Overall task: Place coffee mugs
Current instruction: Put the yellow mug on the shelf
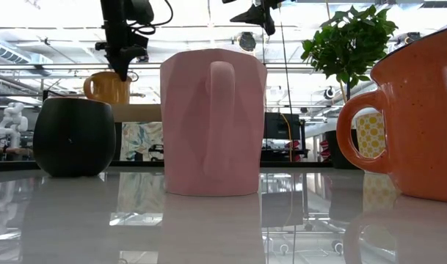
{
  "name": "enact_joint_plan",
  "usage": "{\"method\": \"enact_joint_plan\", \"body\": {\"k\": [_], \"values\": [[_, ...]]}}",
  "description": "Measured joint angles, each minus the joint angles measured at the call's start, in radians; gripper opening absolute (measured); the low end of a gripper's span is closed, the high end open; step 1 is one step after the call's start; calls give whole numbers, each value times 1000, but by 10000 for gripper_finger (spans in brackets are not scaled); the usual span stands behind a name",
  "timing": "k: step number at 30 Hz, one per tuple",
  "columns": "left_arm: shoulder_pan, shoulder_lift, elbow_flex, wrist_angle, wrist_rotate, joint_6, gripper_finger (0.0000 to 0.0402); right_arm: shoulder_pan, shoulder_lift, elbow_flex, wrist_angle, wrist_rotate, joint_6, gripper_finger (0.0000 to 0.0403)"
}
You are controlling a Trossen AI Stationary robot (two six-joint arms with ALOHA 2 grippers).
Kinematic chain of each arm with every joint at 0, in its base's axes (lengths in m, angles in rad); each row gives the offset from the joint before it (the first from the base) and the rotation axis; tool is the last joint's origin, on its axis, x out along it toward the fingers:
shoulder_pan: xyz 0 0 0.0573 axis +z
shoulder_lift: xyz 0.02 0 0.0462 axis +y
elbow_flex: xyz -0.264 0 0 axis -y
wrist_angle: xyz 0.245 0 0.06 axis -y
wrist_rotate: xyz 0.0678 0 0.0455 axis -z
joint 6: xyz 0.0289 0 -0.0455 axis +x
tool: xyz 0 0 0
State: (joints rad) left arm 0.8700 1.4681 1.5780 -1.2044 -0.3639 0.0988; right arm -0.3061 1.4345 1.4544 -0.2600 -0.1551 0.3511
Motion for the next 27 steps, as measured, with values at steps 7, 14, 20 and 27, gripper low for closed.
{"method": "enact_joint_plan", "body": {"k": [7,14,20,27], "values": [[-1,0,0,-11,0,-16,16,0,0,0,0,1,0,222],[0,-1,1,-12,-1,-48,16,0,0,0,-1,1,0,222],[7,-2,-41,-7,-5,-57,16,0,0,0,-6,-1,0,222],[6,-4,-77,-12,-52,-53,32,1,0,0,-10,-5,2,222]]}}
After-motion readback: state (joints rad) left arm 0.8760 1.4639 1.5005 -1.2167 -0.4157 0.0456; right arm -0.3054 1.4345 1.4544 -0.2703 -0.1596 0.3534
